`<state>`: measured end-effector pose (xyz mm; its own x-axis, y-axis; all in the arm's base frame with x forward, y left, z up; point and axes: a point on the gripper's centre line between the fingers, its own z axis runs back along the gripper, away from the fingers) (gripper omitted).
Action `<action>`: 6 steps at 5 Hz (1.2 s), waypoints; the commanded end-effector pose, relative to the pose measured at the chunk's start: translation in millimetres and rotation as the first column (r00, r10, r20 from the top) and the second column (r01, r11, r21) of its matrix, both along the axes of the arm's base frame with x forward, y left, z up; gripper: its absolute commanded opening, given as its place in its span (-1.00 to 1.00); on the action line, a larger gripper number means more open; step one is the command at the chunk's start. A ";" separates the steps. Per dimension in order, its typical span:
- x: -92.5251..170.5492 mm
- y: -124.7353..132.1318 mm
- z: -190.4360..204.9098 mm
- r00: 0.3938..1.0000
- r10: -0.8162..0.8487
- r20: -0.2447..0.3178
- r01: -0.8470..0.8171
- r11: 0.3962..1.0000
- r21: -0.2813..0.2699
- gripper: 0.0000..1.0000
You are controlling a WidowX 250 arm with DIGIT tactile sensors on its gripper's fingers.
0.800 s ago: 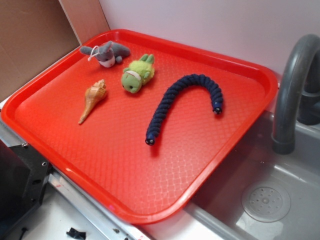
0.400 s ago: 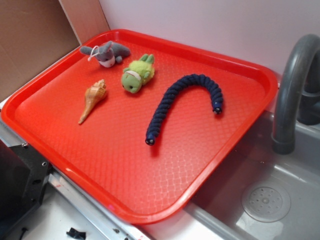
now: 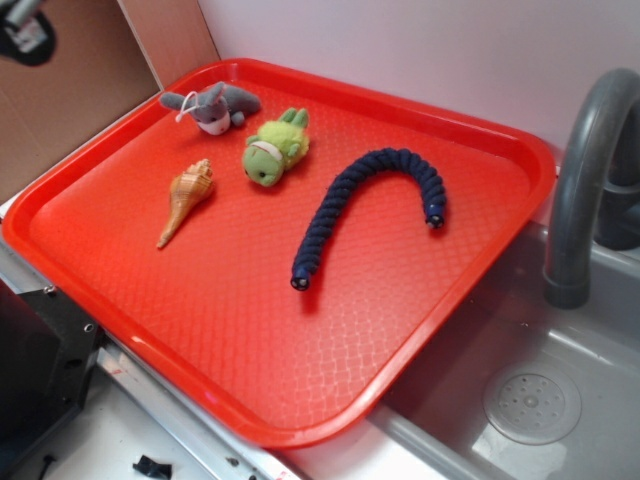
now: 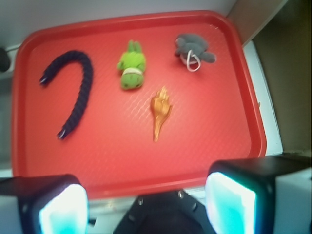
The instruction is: Grab the shell.
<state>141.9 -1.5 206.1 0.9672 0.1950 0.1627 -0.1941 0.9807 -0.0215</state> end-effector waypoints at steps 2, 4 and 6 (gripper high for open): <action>35.9 27.4 -72.4 0.993 0.115 0.019 -0.115 0.993 0.025 1.00; 44.5 43.5 -117.1 0.997 0.082 -0.012 -0.081 0.996 0.041 1.00; 53.4 45.3 -151.8 0.997 0.029 -0.070 -0.026 0.999 0.044 1.00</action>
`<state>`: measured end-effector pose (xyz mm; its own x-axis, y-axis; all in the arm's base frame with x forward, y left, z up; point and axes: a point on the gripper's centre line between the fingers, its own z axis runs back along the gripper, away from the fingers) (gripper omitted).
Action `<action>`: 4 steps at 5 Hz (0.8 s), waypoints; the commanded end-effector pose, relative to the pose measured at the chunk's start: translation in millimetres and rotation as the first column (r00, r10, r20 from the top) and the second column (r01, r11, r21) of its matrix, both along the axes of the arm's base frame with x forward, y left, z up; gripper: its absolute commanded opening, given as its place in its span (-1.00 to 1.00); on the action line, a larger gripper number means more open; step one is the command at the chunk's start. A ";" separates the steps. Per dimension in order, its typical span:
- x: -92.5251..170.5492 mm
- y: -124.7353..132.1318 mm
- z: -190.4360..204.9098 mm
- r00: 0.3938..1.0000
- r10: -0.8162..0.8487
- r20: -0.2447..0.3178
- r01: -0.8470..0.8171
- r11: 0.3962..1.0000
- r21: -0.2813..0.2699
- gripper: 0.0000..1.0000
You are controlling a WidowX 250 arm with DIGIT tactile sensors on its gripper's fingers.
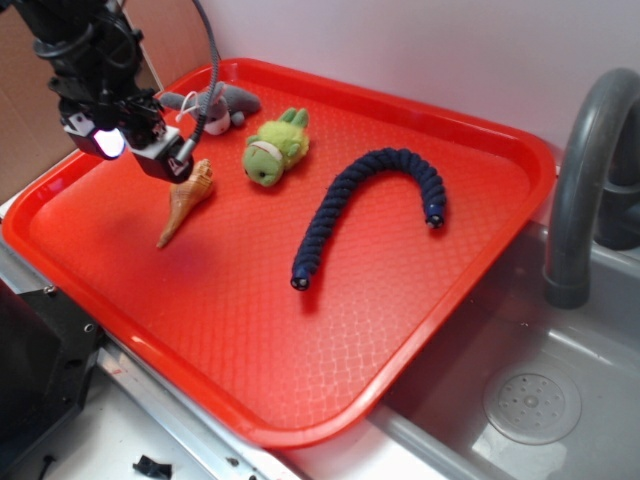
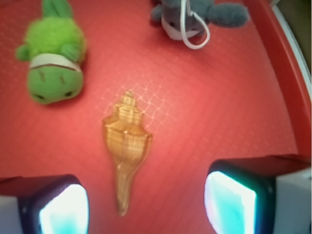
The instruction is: Grab the shell.
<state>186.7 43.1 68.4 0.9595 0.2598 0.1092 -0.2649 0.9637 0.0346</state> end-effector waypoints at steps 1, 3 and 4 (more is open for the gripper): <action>13.5 -6.1 -29.7 0.995 -0.098 -0.020 0.097 0.995 -0.023 1.00; 17.6 -11.7 -45.4 0.991 -0.120 -0.057 0.120 0.993 -0.016 1.00; 16.7 -10.2 -46.0 0.993 -0.100 -0.056 0.099 0.995 -0.004 -1.00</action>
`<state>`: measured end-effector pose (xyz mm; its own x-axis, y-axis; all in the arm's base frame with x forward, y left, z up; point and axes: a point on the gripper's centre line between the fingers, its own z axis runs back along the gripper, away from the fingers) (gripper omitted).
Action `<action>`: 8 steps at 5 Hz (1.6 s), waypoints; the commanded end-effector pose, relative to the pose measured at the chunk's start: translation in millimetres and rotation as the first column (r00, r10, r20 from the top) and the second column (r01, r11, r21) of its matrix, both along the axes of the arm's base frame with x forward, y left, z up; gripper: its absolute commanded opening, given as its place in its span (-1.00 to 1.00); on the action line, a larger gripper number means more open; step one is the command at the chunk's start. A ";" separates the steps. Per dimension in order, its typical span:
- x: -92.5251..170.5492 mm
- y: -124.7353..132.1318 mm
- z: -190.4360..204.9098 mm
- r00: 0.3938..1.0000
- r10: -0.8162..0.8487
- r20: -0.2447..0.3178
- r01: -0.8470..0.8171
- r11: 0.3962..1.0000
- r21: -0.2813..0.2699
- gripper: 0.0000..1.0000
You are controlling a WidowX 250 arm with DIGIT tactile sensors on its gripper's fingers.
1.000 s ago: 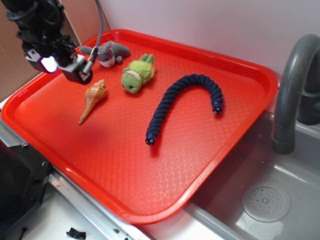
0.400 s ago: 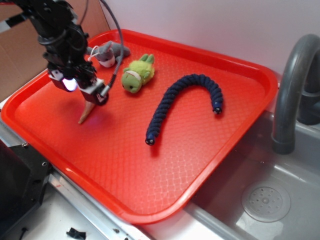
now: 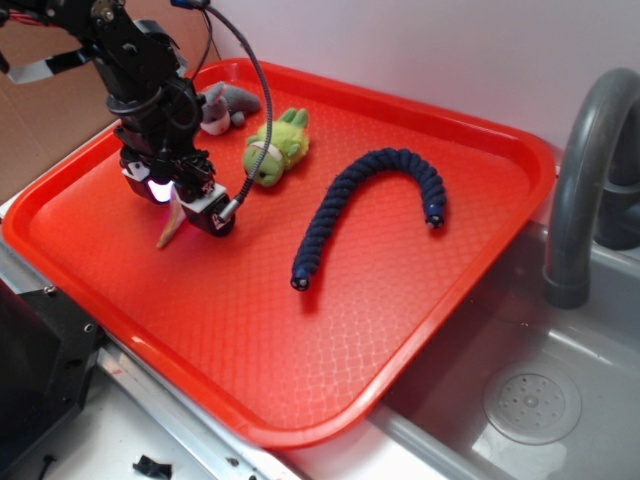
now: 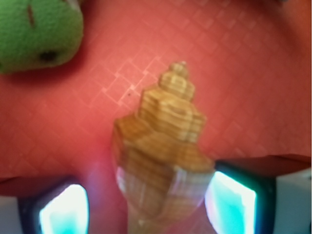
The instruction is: Grab the shell.
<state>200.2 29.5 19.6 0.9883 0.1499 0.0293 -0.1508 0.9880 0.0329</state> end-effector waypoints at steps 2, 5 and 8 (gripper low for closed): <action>4.4 11.2 2.5 0.999 0.047 0.006 -0.047 0.998 0.040 -1.00; -7.0 -54.6 122.0 0.998 -0.057 -0.016 0.057 0.998 -0.020 -1.00; -19.9 -59.0 156.7 0.992 -0.123 0.006 0.122 0.976 -0.181 -1.00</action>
